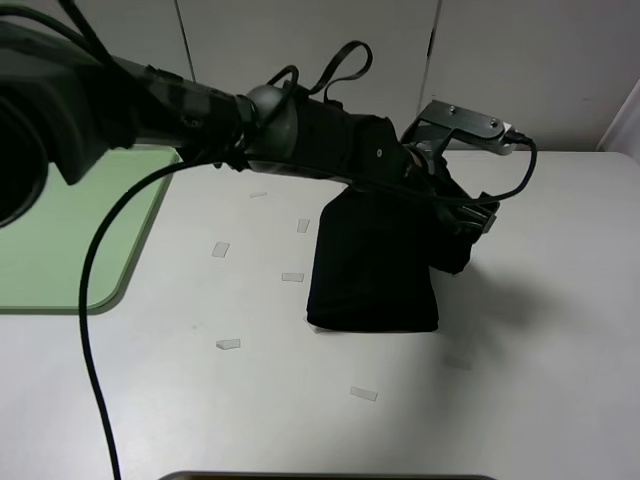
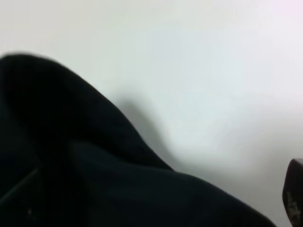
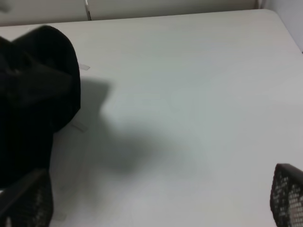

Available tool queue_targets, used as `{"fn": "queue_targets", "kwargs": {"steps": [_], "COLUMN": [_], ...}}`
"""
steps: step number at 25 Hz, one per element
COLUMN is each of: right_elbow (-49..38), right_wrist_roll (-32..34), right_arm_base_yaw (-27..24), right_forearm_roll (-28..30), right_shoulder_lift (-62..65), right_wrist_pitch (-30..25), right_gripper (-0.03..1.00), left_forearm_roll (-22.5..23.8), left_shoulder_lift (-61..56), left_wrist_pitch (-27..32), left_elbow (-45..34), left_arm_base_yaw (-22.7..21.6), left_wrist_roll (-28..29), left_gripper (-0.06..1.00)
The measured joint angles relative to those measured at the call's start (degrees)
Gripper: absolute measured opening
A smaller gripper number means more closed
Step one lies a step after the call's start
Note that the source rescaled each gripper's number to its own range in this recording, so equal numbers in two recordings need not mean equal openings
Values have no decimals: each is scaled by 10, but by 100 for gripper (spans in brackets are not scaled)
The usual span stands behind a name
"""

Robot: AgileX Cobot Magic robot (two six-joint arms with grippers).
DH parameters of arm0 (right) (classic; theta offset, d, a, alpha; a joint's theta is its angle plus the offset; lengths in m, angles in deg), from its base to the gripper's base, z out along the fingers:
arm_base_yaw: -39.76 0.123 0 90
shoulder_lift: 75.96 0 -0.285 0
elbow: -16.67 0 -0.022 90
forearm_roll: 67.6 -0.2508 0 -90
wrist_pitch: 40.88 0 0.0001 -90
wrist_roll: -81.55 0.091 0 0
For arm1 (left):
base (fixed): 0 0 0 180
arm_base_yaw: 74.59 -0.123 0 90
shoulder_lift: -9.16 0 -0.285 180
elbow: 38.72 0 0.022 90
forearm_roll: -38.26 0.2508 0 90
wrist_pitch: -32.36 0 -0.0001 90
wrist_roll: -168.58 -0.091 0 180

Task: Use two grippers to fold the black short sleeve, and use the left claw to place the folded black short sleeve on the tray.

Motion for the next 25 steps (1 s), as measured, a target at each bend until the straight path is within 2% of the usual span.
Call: {"fn": "queue_targets", "kwargs": {"steps": [16, 20, 25], "right_elbow": [0, 0, 0], "right_wrist_roll": [0, 0, 0], "right_arm_base_yaw": [0, 0, 0], "right_forearm_roll": [0, 0, 0], "right_shoulder_lift": [0, 0, 0], "right_wrist_pitch": [0, 0, 0], "right_gripper": [100, 100, 100], "left_forearm_roll": [2, 2, 0], "left_shoulder_lift": [58, 49, 3], "left_wrist_pitch": [-61, -56, -20], "left_elbow": [6, 6, 5], "left_arm_base_yaw": [23, 23, 23], "left_wrist_roll": [19, 29, 33], "left_gripper": [100, 100, 100]}}
